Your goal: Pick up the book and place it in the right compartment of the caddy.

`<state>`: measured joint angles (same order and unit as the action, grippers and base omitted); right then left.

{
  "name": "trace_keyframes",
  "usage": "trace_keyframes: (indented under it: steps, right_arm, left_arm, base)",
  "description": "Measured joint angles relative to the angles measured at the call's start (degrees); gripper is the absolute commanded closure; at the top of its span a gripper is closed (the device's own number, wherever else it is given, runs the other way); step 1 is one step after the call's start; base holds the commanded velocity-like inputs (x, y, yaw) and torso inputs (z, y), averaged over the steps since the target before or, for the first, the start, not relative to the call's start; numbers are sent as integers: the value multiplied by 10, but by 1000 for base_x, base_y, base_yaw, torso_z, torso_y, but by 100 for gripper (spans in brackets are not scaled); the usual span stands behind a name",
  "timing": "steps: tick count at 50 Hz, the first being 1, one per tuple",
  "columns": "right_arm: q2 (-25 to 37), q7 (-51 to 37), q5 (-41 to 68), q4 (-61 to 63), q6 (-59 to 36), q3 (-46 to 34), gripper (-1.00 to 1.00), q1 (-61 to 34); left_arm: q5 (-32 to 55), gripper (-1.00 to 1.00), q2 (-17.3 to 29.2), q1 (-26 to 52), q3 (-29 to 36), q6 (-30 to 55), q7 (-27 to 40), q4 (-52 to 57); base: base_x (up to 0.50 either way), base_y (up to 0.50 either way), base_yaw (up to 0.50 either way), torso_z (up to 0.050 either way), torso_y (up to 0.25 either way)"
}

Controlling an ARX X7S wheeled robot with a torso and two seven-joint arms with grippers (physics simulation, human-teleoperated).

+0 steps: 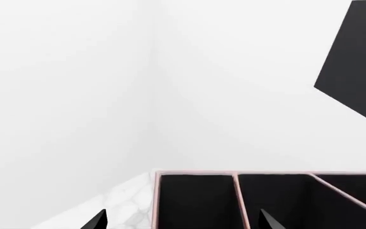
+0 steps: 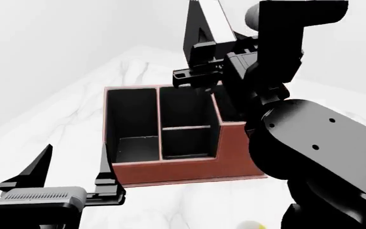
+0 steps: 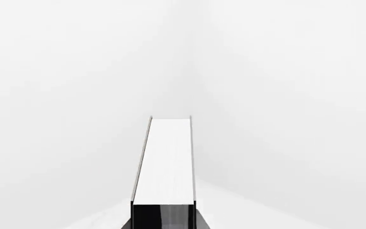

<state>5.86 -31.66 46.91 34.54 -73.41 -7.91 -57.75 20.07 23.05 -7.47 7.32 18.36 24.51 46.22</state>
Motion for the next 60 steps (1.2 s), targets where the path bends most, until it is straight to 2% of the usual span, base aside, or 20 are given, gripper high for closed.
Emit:
trace_keyframes:
  steps: [13,36,60]
  right_arm:
    - [35,35,-28,-118,32,-6,100,-81]
    - [81,96,-71,-294,76,-40,100,-136]
    - [88,169,-93,-503,101,-73,100,-211]
  left_arm:
    - [0,-100,1,1,3,-1,2,-3]
    - [2,-100,4,1,7,0,7,-4]
    - [9,-100,7,4,10,2,9,-7]
  base:
    - [0,0,0,0,1]
    - [0,0,0,0,1]
    - [0,0,0,1,2]
